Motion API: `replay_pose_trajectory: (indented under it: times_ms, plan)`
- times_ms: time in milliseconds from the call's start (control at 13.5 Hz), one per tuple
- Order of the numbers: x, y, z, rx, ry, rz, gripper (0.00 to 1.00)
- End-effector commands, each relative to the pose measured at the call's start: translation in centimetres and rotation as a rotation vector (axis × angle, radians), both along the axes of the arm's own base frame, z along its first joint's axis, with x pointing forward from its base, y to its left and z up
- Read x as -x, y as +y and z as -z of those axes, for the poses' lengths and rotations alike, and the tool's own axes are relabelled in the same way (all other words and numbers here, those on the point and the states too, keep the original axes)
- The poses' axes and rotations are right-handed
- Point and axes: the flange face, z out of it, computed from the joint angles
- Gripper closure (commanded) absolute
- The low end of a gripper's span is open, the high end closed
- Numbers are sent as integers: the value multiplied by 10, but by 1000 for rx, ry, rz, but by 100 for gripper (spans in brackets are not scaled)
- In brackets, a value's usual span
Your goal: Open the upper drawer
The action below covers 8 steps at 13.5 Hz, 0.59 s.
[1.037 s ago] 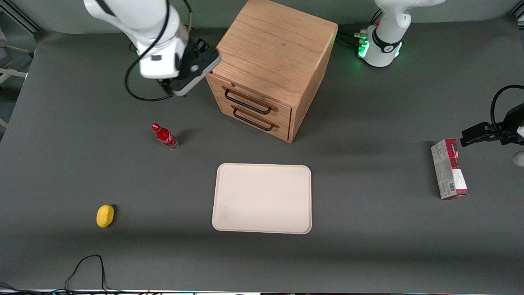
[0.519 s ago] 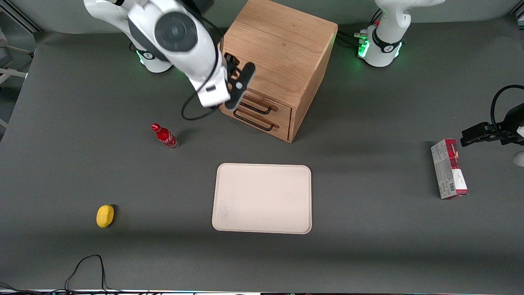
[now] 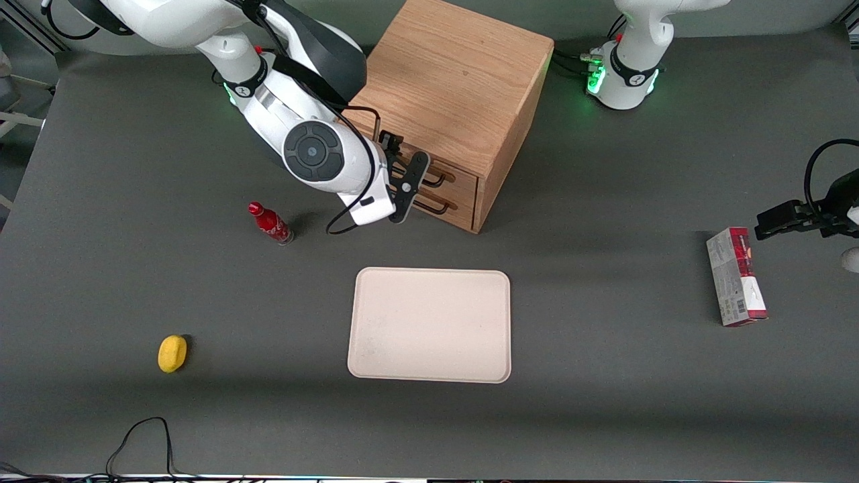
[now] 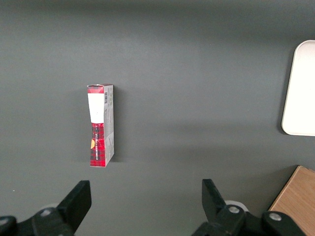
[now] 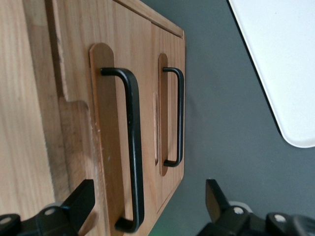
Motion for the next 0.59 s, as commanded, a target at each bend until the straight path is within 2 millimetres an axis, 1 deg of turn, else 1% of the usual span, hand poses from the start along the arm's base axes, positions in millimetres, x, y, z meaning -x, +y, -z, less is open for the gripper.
replay_pose_trajectory:
  times_ms: [0,296,444,519]
  plan:
    - [7,7,13,-5,-33,-27,0]
    - [9,12,41,13,-73,-45,0]
    - [7,11,51,27,-88,-55,0]
    - [6,11,52,34,-96,-61,0]
